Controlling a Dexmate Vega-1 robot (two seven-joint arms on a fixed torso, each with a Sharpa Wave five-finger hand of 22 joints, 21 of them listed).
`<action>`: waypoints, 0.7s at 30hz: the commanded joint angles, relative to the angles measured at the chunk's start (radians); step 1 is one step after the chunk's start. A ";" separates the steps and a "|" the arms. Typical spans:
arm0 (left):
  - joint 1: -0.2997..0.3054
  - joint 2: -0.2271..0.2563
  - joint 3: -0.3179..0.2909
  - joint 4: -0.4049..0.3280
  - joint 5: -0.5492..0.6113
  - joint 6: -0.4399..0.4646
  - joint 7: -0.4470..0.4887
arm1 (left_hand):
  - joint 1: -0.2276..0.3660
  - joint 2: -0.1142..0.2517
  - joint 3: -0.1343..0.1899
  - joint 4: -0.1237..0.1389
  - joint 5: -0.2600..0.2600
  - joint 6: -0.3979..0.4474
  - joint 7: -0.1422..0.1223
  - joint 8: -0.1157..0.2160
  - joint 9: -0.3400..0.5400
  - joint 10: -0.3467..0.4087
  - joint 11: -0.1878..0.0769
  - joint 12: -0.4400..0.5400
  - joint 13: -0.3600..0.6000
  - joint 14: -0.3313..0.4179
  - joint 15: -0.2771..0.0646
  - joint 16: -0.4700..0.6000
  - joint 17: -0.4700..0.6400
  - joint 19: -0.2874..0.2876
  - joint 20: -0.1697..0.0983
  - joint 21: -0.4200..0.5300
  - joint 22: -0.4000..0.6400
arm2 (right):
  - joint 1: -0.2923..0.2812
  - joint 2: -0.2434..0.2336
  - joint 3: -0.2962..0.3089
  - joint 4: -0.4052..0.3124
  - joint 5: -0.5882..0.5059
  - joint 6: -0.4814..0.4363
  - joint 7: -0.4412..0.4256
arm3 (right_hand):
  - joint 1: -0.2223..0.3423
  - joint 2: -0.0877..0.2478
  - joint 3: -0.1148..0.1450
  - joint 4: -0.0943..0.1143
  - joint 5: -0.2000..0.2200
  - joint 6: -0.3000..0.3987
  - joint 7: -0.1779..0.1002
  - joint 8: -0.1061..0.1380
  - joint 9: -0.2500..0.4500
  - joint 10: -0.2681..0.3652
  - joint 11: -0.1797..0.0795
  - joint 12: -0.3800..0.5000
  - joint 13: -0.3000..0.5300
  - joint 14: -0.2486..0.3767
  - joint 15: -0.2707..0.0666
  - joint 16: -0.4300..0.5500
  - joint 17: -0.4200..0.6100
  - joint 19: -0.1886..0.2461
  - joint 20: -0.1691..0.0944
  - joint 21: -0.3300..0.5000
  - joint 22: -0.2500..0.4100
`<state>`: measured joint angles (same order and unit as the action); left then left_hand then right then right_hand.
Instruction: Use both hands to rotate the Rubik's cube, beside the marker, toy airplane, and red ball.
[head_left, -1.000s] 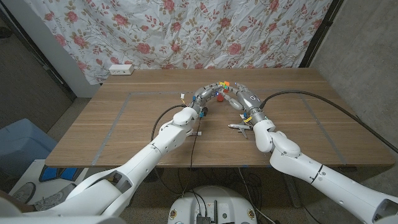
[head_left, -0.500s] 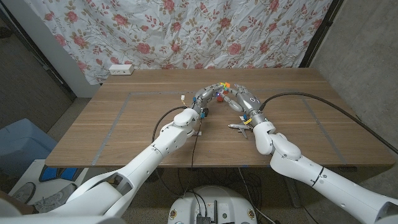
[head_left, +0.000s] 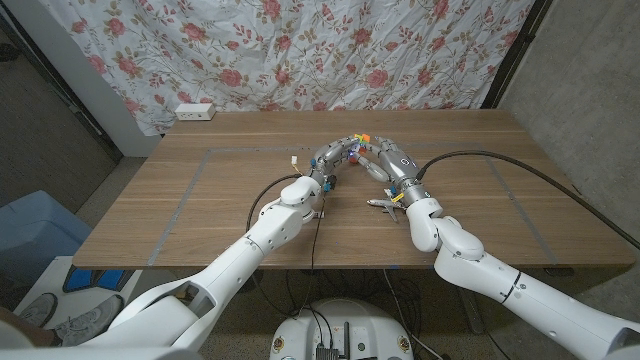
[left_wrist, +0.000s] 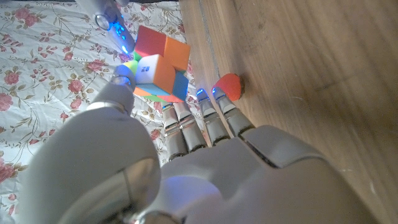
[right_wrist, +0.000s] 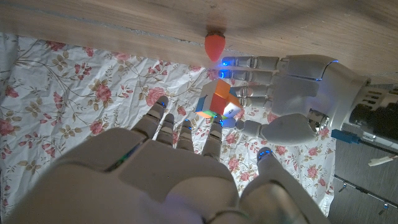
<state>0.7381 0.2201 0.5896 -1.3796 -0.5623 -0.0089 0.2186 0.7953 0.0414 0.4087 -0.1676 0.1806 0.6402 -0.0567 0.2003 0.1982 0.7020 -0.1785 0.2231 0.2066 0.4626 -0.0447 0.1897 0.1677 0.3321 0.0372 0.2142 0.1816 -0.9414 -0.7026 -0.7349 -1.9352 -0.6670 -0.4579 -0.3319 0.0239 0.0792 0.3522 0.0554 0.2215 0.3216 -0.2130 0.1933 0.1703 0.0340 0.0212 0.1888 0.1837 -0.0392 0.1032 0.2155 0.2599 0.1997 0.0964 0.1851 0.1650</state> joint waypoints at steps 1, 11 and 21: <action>0.005 -0.018 -0.013 0.016 -0.040 -0.010 -0.009 | 0.003 0.011 -0.001 -0.002 0.002 0.027 0.018 0.006 0.001 0.040 -0.033 0.004 0.003 0.005 -0.061 0.000 0.002 -0.005 -0.001 -0.002 0.000 | -0.005 0.007 -0.001 0.001 -0.005 0.003 0.001 | -0.002 0.015 0.001 0.005 0.006 0.014 -0.002 0.005 0.005 0.003 -0.004 0.007 0.002 0.000 -0.001 0.005 0.003 0.007 -0.006 0.003 0.002; 0.003 -0.021 -0.018 0.024 -0.068 -0.011 -0.032 | 0.003 0.012 -0.001 -0.002 0.001 0.028 0.018 0.005 0.001 0.039 -0.031 0.001 0.003 0.001 -0.064 -0.002 0.001 -0.011 0.000 -0.005 0.000 | 0.003 0.018 -0.005 0.018 -0.003 -0.001 0.006 | -0.001 0.015 0.002 0.006 0.007 0.023 -0.004 0.005 0.005 0.001 -0.006 0.005 0.002 0.001 -0.001 0.005 0.003 0.008 -0.008 0.003 0.002; 0.007 -0.018 -0.019 0.021 -0.084 -0.009 -0.045 | 0.003 0.012 -0.002 -0.001 0.001 0.028 0.017 0.004 0.002 0.040 -0.034 0.000 0.003 -0.001 -0.066 -0.002 0.001 -0.015 0.000 -0.007 -0.001 | -0.001 0.016 -0.007 0.016 -0.007 -0.013 0.006 | 0.000 0.014 0.002 0.007 0.007 0.023 -0.006 0.002 0.005 -0.001 -0.007 0.005 0.002 -0.002 -0.001 0.005 0.002 0.008 -0.009 0.003 0.002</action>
<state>0.7419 0.2007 0.5741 -1.3583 -0.6250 -0.0183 0.1891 0.7933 0.0435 0.4086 -0.1677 0.1796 0.6469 -0.0499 0.1981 0.1976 0.7038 -0.1768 0.2236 0.2072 0.4625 -0.0446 0.1897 0.1677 0.3234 0.0392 0.2083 0.1817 -0.9413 -0.6875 -0.7396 -1.9225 -0.6716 -0.4589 -0.3291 0.0240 0.0792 0.3522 0.0554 0.2215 0.3393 -0.2201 0.1952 0.1696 0.0339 0.0212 0.1888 0.1837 -0.0392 0.1034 0.2155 0.2601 0.2070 0.0892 0.1851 0.1650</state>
